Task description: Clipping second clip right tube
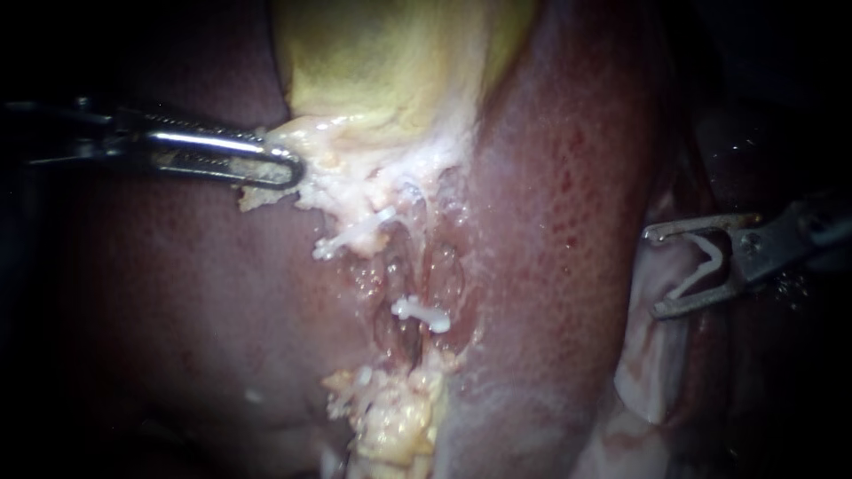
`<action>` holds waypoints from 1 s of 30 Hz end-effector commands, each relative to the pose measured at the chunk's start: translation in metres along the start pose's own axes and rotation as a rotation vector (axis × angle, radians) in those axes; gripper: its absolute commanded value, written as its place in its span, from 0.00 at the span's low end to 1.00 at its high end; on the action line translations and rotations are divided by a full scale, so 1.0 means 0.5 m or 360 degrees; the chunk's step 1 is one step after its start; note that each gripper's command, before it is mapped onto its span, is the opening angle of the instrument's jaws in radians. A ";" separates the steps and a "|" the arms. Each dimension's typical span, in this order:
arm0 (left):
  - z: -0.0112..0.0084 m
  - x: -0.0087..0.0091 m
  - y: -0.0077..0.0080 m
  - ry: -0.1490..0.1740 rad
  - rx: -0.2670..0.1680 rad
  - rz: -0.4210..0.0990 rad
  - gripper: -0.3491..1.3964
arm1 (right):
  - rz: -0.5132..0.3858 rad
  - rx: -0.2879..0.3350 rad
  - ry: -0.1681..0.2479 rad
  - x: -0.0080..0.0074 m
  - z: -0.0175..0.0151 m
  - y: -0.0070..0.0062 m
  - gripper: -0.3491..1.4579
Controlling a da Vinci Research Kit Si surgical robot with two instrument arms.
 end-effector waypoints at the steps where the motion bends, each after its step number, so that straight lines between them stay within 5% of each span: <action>1: -0.0006 0.0003 0.0001 -0.0001 -0.0002 0.0000 0.00 | 0.0000 0.0001 0.0001 -0.0001 0.0000 0.0000 0.47; 6: -0.0039 0.0015 0.0005 -0.0006 -0.0019 -0.0006 0.00 | 0.0000 0.0001 0.0001 -0.0001 0.0000 0.0000 0.47; 16: -0.0175 0.0068 0.0002 0.0040 0.0054 -0.0032 0.00 | -0.0002 0.0007 0.0002 -0.0005 -0.0003 0.0000 0.47; 28: -0.0176 0.0066 0.0000 0.0047 0.0064 -0.0033 0.00 | 0.0003 0.0079 0.0012 0.0004 -0.0008 0.0000 0.47; 30: -0.0176 0.0066 0.0000 0.0047 0.0064 -0.0033 0.00 | 0.0014 0.0107 0.0076 0.0017 -0.0011 0.0000 0.47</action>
